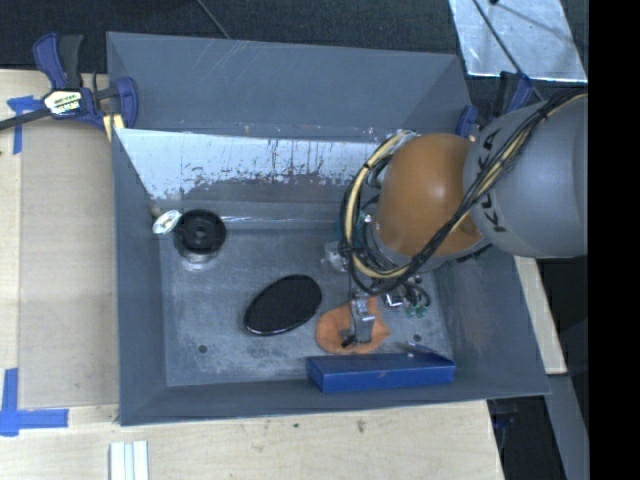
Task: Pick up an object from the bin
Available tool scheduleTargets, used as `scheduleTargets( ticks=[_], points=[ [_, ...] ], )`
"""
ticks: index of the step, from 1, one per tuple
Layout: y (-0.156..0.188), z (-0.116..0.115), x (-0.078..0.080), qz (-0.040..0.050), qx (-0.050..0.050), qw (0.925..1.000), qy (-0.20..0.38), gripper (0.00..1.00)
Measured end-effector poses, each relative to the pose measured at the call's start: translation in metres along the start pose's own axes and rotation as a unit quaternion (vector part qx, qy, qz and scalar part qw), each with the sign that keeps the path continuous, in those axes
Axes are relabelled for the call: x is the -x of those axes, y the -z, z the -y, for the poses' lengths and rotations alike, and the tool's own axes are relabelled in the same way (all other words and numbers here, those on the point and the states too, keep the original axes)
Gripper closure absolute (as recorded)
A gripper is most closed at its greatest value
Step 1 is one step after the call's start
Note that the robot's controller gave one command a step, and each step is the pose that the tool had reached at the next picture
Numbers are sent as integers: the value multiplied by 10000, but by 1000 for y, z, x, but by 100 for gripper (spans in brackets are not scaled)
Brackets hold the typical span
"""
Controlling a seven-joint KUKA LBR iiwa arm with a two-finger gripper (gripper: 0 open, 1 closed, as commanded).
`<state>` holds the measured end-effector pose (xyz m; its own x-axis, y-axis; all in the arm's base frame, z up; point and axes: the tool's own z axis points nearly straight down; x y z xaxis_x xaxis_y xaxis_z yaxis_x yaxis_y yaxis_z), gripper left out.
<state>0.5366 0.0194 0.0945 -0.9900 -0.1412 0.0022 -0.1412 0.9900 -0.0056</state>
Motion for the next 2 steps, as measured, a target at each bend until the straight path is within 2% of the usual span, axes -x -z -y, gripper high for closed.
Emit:
scheduleTargets(
  ticks=[1,2],
  points=[
    [-24,-71,20,29,32,10000,-34,100],
    [-24,-71,20,29,32,10000,-34,100]
  ],
)
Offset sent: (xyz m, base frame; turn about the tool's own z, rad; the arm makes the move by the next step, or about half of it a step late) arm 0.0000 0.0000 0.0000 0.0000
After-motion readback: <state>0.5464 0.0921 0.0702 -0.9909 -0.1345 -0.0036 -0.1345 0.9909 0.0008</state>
